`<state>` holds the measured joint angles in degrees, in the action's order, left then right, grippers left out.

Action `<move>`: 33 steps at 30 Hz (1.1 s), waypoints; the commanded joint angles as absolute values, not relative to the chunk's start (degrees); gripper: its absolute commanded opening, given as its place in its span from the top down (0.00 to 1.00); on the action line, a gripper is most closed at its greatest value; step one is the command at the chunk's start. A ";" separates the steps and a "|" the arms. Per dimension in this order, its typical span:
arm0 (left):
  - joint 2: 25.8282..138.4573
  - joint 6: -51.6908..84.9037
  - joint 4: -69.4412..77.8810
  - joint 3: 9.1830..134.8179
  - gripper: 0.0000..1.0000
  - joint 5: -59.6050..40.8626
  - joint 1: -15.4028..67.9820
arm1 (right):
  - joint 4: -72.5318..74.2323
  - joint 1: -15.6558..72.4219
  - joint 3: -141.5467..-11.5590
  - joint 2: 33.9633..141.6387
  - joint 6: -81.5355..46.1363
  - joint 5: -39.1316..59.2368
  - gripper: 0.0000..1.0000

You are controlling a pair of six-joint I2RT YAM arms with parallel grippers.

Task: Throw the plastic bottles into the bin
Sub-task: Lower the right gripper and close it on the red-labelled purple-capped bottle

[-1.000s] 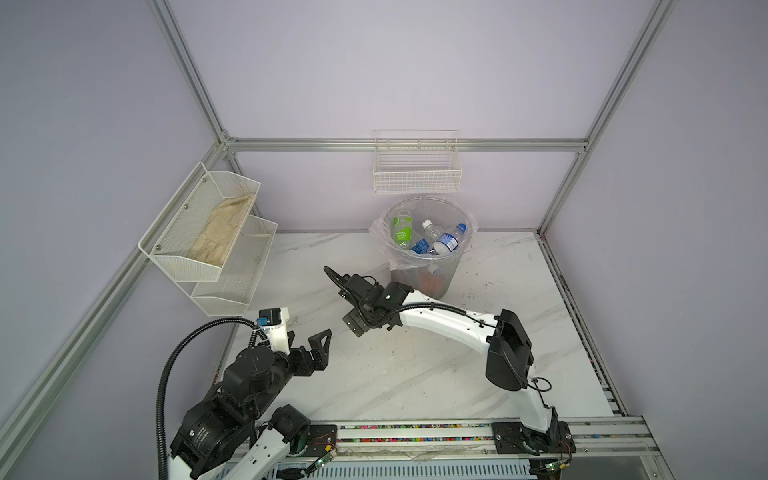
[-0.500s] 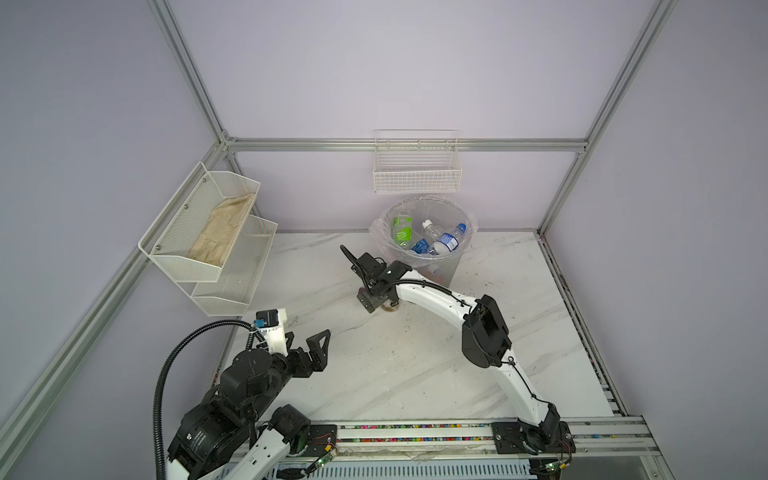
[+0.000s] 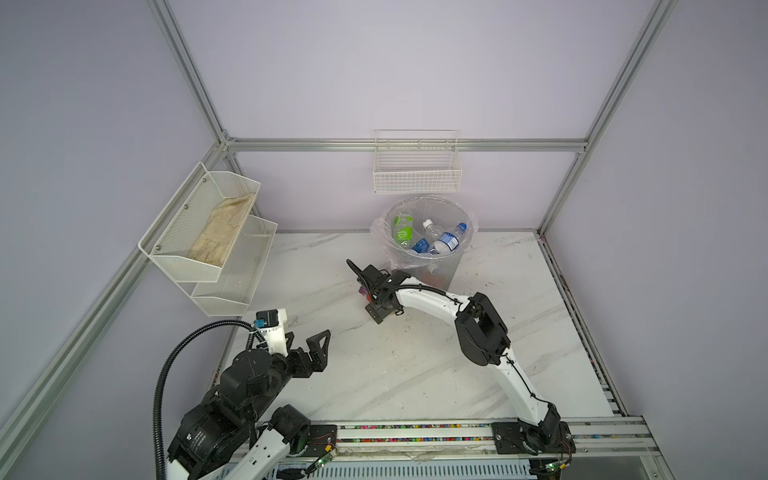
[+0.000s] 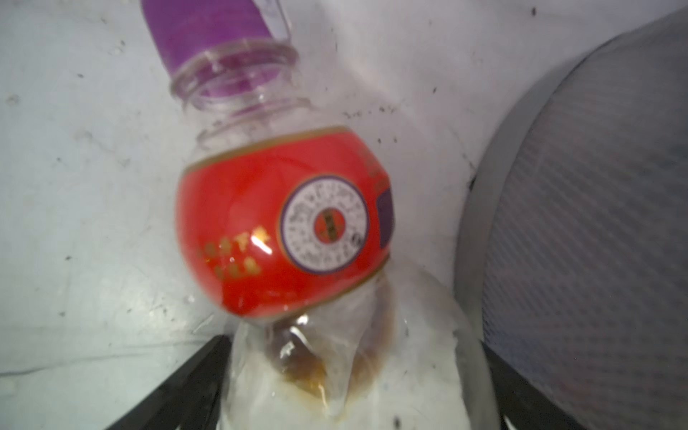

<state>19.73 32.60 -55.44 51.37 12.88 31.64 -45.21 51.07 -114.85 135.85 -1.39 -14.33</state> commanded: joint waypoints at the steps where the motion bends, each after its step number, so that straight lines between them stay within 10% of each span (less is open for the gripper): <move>1: 20.01 33.38 -54.69 51.50 0.00 13.36 31.78 | -44.53 51.32 -110.89 133.16 -1.52 -13.07 0.08; 16: 21.49 33.09 -53.78 52.55 0.00 13.24 31.73 | -40.92 52.08 -105.21 127.09 -3.20 -11.52 0.28; 22: 21.53 32.85 -53.79 52.56 0.00 13.19 31.73 | -42.03 52.21 -106.83 127.87 -3.24 -13.66 0.11; 33: 21.01 32.70 -54.29 52.56 0.00 13.45 31.73 | -46.66 52.19 -117.26 134.10 -0.11 -12.77 0.08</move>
<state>20.84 32.49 -55.40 51.37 12.88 31.64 -42.85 51.81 -114.37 130.93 -1.98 -12.78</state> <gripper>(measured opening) 0.997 0.918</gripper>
